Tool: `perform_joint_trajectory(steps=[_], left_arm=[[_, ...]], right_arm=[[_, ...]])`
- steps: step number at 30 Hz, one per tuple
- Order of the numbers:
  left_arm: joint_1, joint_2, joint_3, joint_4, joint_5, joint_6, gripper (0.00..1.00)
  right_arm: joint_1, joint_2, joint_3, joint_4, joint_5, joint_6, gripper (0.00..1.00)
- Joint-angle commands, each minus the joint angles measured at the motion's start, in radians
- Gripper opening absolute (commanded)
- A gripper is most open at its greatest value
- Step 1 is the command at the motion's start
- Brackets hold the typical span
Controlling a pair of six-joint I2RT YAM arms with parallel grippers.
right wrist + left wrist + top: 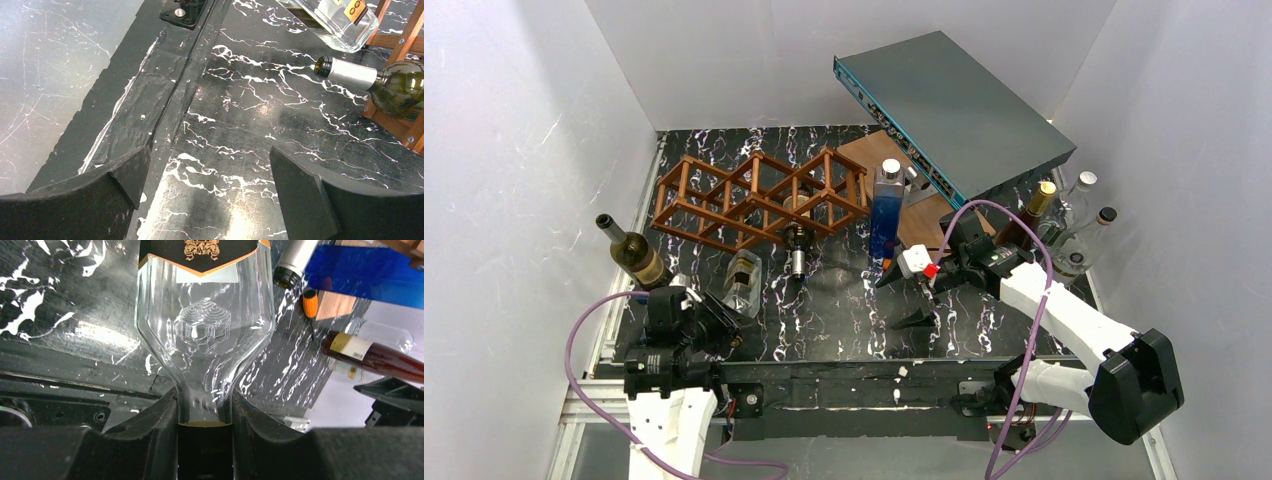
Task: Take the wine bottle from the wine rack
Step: Pick up the wine bottle from the wine rack.
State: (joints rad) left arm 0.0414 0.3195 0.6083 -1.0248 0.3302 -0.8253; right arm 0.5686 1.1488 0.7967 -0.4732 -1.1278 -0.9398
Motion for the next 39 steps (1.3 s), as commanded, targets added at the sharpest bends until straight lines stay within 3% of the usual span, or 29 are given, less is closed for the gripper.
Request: perform_joint_trajectory(steps=[1,10,28,39], left_arm=[[-0.005,0.050,0.086,-0.037,0.123,0.048,0.00],[-0.080,0.177,0.194,-0.147,0.194,0.112,0.00],[-0.373,0.496,0.440,-0.314,0.107,0.240,0.00],[-0.481,0.637,0.562,-0.373,0.081,0.317,0.00]], right_arm=[[-0.049,-0.009,0.025,-0.055,-0.019,-0.028,0.98],[-0.043,-0.011,0.029,-0.076,-0.015,-0.052,0.98],[-0.028,-0.002,0.036,-0.099,-0.003,-0.082,0.98],[-0.023,-0.002,0.039,-0.109,0.003,-0.094,0.98]])
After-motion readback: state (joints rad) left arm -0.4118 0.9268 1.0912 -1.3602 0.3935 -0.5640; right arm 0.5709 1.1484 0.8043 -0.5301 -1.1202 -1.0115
